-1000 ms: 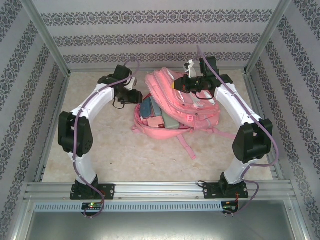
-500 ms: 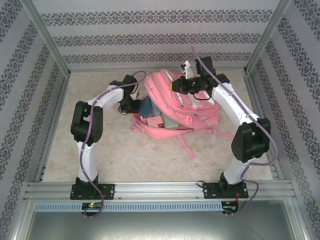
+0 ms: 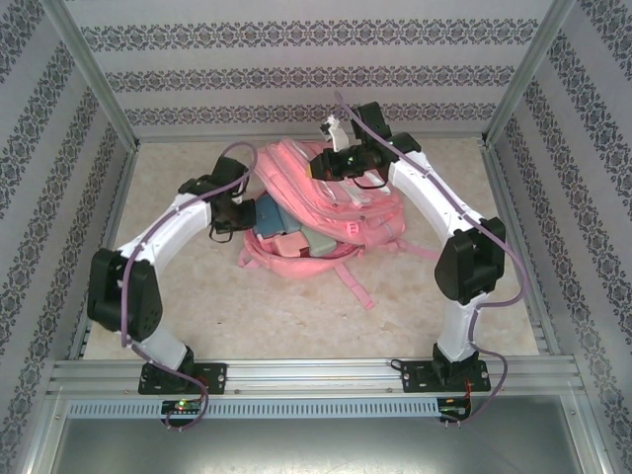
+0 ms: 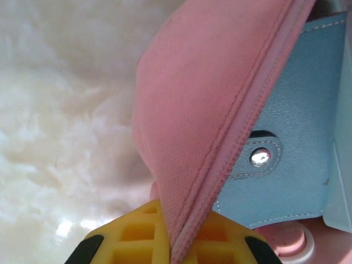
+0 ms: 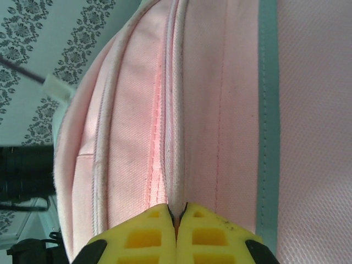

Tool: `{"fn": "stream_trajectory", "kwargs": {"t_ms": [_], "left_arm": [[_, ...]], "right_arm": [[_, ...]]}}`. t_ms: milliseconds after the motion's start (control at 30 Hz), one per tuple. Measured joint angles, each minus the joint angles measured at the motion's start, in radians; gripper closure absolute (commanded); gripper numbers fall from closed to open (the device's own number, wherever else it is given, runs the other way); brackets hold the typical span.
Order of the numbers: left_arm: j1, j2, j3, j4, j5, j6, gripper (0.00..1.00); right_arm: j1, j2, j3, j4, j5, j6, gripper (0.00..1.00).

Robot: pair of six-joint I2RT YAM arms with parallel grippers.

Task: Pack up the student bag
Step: Rotate the student bag at the top-center of the table.

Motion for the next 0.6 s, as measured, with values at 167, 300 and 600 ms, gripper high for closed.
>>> {"fn": "stream_trajectory", "kwargs": {"t_ms": [167,300,600], "left_arm": [[-0.123,-0.083,-0.100,0.051,-0.054,-0.135,1.00],[-0.248,-0.079,-0.115,0.103,-0.083,-0.220,1.00],[-0.427,0.061,-0.024,0.116,-0.049,-0.269,0.46]], "right_arm": [[0.003,0.060,0.103,-0.028,0.011,-0.008,0.98],[0.000,0.058,0.082,-0.031,0.045,-0.019,0.71],[-0.025,-0.182,-0.325,0.073,0.195,0.011,0.48]]}}
